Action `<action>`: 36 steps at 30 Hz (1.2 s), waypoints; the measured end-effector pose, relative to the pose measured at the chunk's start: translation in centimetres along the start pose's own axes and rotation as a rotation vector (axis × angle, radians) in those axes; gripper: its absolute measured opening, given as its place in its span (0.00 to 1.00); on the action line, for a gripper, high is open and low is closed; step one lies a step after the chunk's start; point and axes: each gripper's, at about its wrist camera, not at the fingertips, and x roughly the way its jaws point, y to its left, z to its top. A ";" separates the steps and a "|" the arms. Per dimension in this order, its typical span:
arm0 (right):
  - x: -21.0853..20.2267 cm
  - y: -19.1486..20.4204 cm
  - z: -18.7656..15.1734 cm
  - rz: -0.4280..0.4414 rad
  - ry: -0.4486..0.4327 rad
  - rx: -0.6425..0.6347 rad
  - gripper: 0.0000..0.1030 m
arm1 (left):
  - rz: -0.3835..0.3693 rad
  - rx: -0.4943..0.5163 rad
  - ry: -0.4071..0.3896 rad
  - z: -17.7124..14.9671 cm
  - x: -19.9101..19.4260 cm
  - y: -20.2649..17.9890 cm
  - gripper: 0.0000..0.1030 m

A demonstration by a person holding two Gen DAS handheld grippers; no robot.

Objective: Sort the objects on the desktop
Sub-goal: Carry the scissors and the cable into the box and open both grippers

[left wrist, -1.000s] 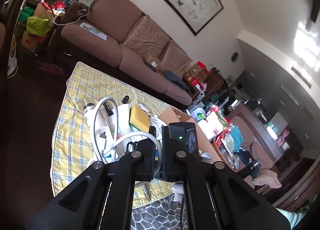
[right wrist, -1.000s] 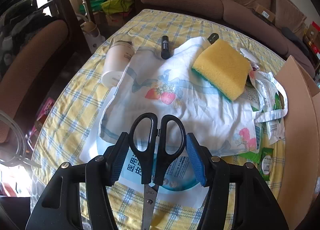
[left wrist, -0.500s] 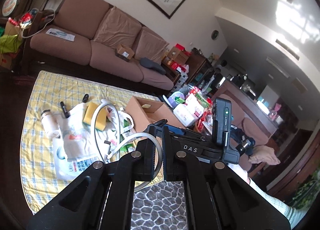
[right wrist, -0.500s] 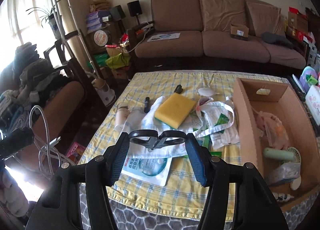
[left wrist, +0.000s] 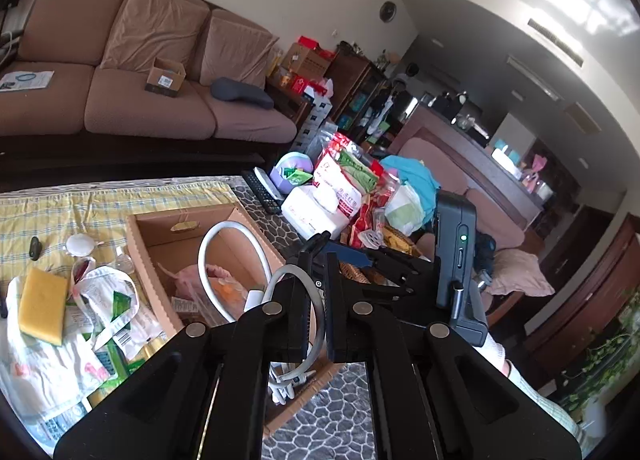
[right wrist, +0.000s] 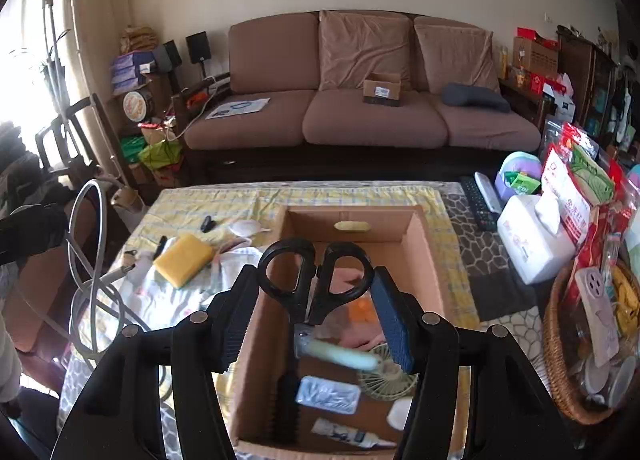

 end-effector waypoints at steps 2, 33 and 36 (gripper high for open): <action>1.5 -1.7 0.5 -0.018 0.013 -0.016 0.57 | 0.036 0.020 0.041 1.0 3.7 0.3 0.04; 13.4 -6.6 0.9 -0.089 0.152 0.035 0.79 | 0.210 -0.131 0.099 1.1 9.6 9.1 1.00; 11.4 -4.7 -0.2 -0.088 0.158 0.023 0.79 | 0.235 -0.122 0.100 -0.1 7.2 8.1 1.00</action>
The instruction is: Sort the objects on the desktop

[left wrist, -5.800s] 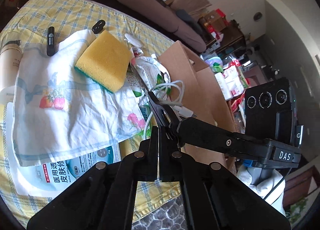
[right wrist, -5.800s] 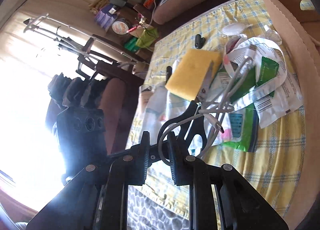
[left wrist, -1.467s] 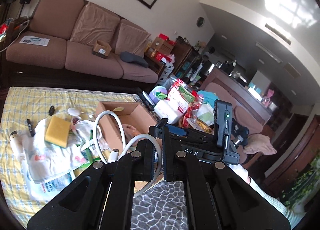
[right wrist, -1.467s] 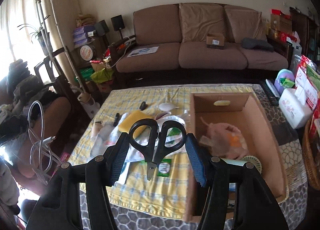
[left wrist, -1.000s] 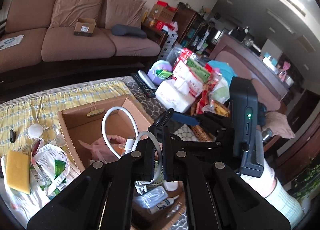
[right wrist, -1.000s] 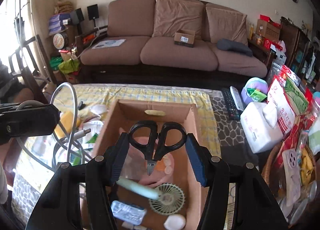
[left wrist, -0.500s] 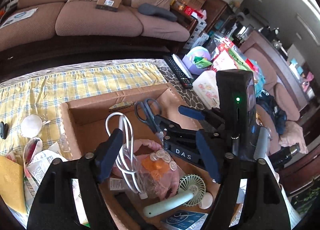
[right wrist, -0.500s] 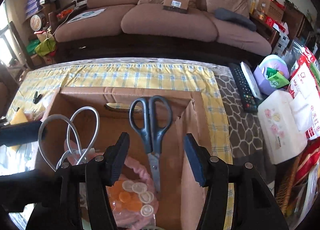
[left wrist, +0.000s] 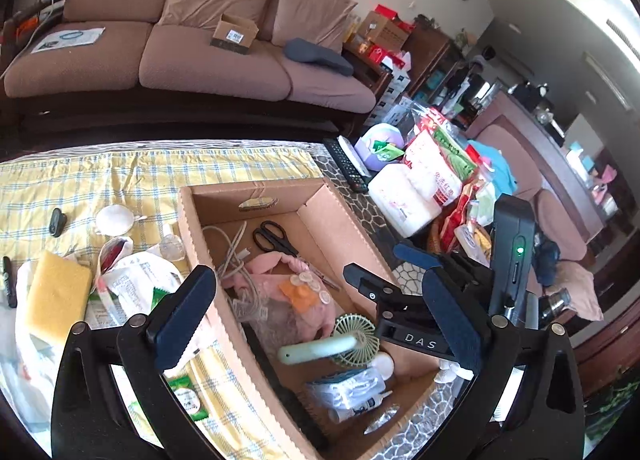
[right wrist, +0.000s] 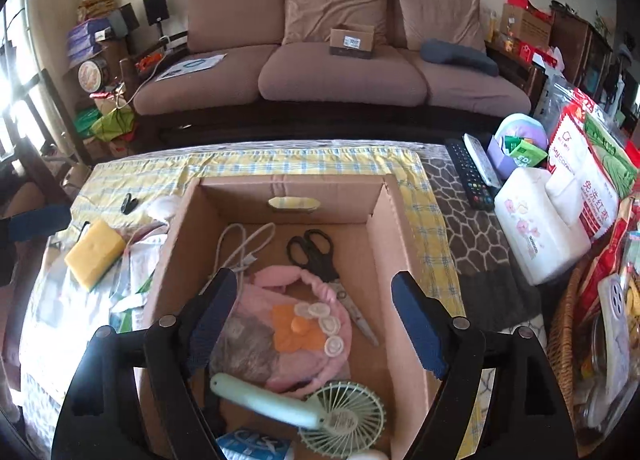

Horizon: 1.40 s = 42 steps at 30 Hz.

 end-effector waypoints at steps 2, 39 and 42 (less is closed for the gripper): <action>-1.4 0.9 -1.1 0.020 0.003 0.011 0.79 | 0.010 0.004 0.000 -1.0 -1.5 0.2 1.00; -10.8 20.6 -20.6 0.184 -0.085 0.024 1.00 | 0.461 -0.041 -0.041 -26.4 -17.6 12.4 1.00; -8.6 20.9 -22.9 0.133 -0.055 0.003 1.00 | 0.472 -0.052 -0.020 -28.6 -16.1 12.9 1.00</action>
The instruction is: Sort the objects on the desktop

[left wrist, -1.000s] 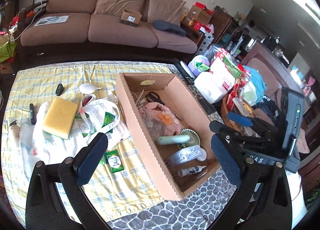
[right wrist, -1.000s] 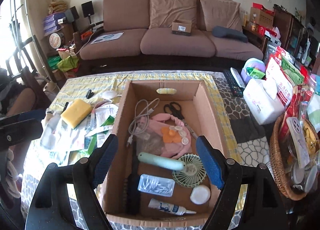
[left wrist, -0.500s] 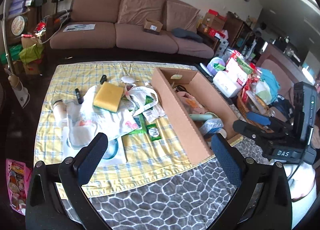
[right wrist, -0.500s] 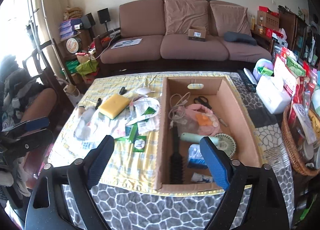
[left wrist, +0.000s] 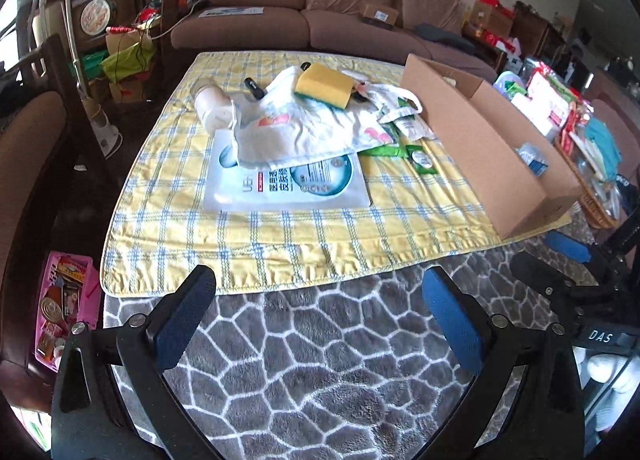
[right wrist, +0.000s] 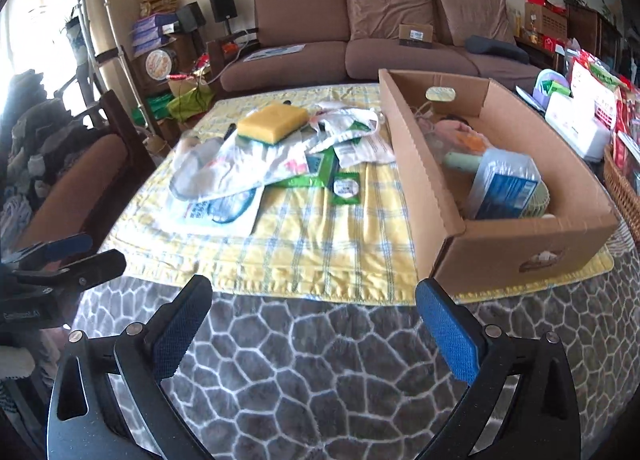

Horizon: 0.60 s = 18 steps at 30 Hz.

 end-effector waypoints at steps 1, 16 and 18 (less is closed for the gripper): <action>0.6 -0.3 -0.7 -0.007 0.021 -0.002 1.00 | 0.002 0.002 0.006 -0.5 0.5 -0.2 1.00; 3.2 -11.4 -3.3 -0.138 0.083 0.029 1.00 | 0.074 -0.074 0.040 -1.8 5.8 -3.3 1.00; 3.5 -12.2 -3.4 -0.142 0.085 0.025 1.00 | 0.084 -0.073 0.040 -1.8 6.3 -3.7 1.00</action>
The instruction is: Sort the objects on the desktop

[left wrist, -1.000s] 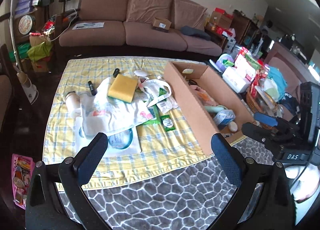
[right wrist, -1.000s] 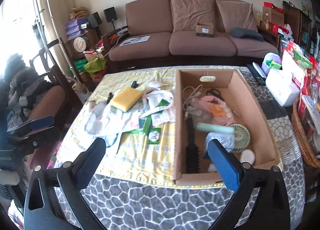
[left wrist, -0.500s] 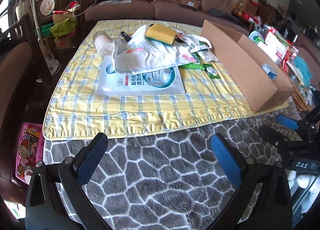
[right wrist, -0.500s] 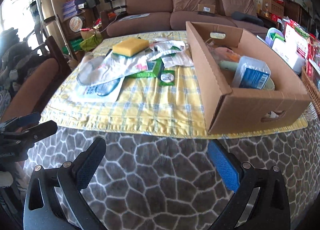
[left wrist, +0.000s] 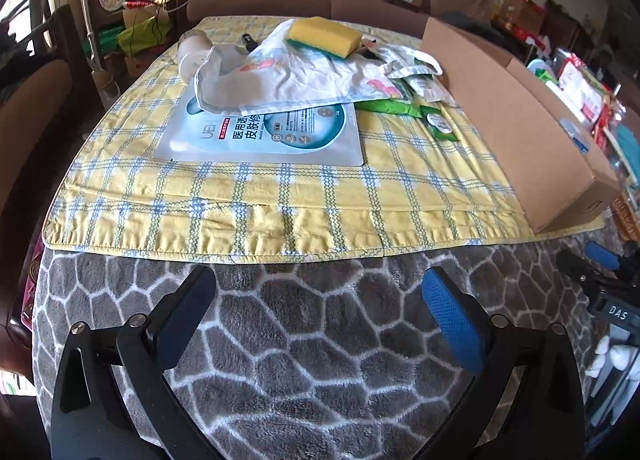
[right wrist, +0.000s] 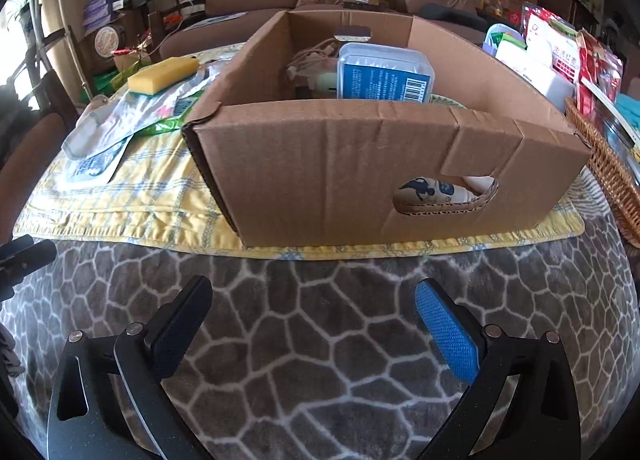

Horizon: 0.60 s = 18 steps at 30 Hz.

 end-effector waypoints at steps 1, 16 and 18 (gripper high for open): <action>0.2 -0.3 0.0 0.000 -0.002 -0.005 1.00 | 0.004 -0.002 0.000 0.0 0.2 -0.1 1.00; 2.0 -3.7 0.3 0.058 0.003 0.089 1.00 | 0.101 0.010 -0.007 0.2 2.7 -2.8 1.00; 2.0 -3.5 0.3 0.049 0.007 0.081 1.00 | 0.126 0.032 -0.003 0.1 2.9 -3.2 1.00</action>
